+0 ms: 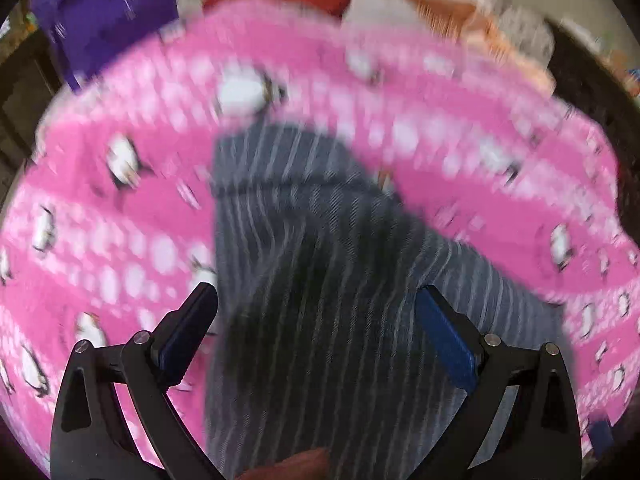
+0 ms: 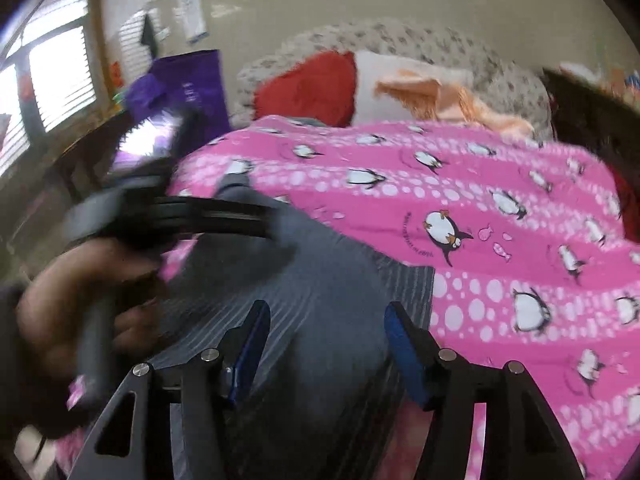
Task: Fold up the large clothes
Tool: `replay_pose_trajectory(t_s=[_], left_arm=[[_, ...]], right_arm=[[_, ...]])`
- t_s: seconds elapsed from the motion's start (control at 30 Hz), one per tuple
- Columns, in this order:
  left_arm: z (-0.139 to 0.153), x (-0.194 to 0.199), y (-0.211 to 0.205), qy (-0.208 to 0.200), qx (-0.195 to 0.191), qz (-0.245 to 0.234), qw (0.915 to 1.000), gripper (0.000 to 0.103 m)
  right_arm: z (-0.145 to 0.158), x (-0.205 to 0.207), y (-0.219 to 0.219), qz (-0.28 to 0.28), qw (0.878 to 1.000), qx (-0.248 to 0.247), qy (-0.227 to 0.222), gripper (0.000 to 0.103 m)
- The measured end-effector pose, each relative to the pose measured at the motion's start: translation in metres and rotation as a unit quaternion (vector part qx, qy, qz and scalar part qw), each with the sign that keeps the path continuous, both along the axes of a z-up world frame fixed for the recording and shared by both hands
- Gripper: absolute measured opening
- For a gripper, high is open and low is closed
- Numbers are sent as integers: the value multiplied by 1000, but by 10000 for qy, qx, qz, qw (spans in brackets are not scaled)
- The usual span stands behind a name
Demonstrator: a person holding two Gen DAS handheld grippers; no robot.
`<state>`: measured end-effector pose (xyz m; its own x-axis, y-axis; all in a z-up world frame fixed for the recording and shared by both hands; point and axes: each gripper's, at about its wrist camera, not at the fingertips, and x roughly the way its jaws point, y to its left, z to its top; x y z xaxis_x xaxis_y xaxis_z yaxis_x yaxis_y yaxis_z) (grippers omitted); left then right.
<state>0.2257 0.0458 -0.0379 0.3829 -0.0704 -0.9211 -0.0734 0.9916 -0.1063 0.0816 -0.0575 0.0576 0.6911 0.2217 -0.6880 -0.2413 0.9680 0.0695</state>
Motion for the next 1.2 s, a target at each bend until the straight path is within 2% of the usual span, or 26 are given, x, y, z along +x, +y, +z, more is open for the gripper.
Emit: replay_pose_trajectory(t_s=[0.07, 0.13, 0.23, 0.3, 0.37, 0.47, 0.6, 0.67, 0.8, 0.97, 1.2], left_arm=[[-12, 0, 4, 99, -126, 130, 9998, 103], [-13, -4, 9, -54, -251, 169, 9995, 103], [-3, -15, 18, -45, -381, 260, 9989, 103], [12, -33, 25, -189, -484, 328, 9981, 102], [29, -55, 32, -402, -511, 239, 9976, 102], [51, -101, 38, -624, -406, -48, 9972, 102], [59, -160, 47, -739, -232, -385, 9962, 102], [57, -190, 49, -648, -194, -425, 9968, 102], [49, -244, 35, -296, -389, -563, 9972, 102], [59, -270, 5, -96, -458, -641, 9968, 102], [93, -291, -15, -568, -219, -860, 9944, 102]], right_arm=[[2, -21, 10, 102, 9998, 13, 147, 58], [-7, -32, 17, 160, 9993, -123, 314, 58], [-48, -35, 21, -20, 9957, -489, 787, 59], [-65, -32, 15, -91, 9967, -378, 715, 73], [-66, -28, 6, -181, 9966, -120, 794, 73], [-55, -32, 3, -192, 9970, 9, 752, 69], [-22, -58, -5, -231, 9990, 60, 376, 69], [-11, -72, -15, -327, 9986, 122, 405, 69], [8, -107, -30, -353, 9960, 294, 767, 69], [28, -141, -44, -538, 9946, 57, 887, 73], [52, -167, -62, -780, 9944, 135, 694, 74]])
